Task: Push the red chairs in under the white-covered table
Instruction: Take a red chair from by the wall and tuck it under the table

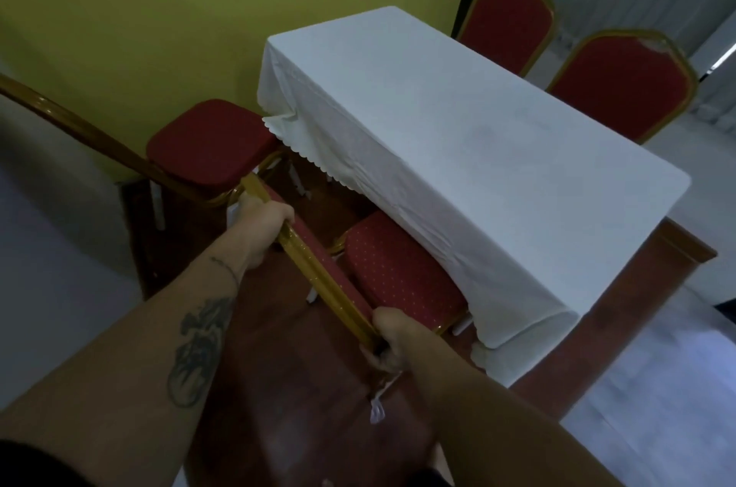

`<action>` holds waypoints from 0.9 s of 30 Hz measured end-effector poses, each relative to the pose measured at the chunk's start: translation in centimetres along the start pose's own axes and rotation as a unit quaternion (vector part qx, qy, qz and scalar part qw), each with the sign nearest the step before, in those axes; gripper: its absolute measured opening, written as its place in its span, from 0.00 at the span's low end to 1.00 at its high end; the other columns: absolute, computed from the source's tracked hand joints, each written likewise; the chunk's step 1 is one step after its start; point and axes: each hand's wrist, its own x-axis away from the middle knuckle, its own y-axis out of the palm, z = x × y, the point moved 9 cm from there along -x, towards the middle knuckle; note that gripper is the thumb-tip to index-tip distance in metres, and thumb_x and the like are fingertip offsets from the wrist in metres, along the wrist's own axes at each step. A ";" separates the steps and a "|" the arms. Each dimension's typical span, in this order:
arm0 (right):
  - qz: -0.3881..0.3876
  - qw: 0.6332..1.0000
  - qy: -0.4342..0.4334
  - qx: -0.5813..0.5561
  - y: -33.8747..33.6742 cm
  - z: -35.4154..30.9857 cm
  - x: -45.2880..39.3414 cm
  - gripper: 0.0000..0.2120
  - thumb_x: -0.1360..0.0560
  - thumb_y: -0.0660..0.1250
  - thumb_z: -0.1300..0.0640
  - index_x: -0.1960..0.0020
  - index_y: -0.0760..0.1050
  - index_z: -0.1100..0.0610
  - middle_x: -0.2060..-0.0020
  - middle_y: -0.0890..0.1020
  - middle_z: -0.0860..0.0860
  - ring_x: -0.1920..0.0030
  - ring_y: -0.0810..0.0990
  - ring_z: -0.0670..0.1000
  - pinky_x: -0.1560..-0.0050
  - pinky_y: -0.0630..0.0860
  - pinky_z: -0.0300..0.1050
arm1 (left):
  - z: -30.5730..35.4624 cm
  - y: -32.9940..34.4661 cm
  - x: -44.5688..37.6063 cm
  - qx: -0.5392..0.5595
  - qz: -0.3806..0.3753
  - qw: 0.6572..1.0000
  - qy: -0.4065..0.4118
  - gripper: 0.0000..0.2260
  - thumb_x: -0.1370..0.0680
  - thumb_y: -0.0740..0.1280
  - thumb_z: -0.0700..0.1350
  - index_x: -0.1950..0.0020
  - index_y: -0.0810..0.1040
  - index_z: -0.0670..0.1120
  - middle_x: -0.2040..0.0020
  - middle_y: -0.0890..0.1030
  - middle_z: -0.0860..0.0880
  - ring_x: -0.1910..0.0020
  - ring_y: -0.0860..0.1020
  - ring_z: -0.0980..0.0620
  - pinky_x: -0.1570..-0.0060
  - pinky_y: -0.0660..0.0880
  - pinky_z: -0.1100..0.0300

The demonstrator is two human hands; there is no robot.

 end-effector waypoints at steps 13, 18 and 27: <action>0.031 0.994 -0.037 -0.098 -3.5 -3.5 -0.1 0.10 0.16 0.53 0.58 0.53 0.69 0.60 0.55 0.72 0.59 0.60 0.75 0.55 0.80 0.77 0.41 | 3.1 4.2 -2.4 -0.077 0.049 0.994 0.064 0.20 0.28 0.65 0.42 0.39 0.65 0.41 0.57 0.71 0.49 0.62 0.73 0.51 0.71 0.66 0.58; 0.043 0.993 -0.042 -0.102 -4.1 -4.1 -0.1 0.09 0.17 0.54 0.58 0.50 0.70 0.61 0.56 0.73 0.59 0.61 0.76 0.55 0.80 0.77 0.40 | 3.7 4.1 -1.8 -0.113 0.134 0.982 0.069 0.21 0.29 0.65 0.44 0.36 0.68 0.41 0.58 0.71 0.52 0.66 0.69 0.54 0.73 0.60 0.60; 0.127 0.944 -0.147 0.265 -5.4 -9.3 4.9 0.15 0.19 0.58 0.50 0.46 0.73 0.62 0.50 0.80 0.62 0.59 0.85 0.61 0.59 0.86 0.55 | 5.9 3.7 0.4 -0.245 0.018 0.955 0.168 0.20 0.28 0.64 0.58 0.50 0.79 0.42 0.55 0.82 0.45 0.59 0.80 0.46 0.70 0.68 0.59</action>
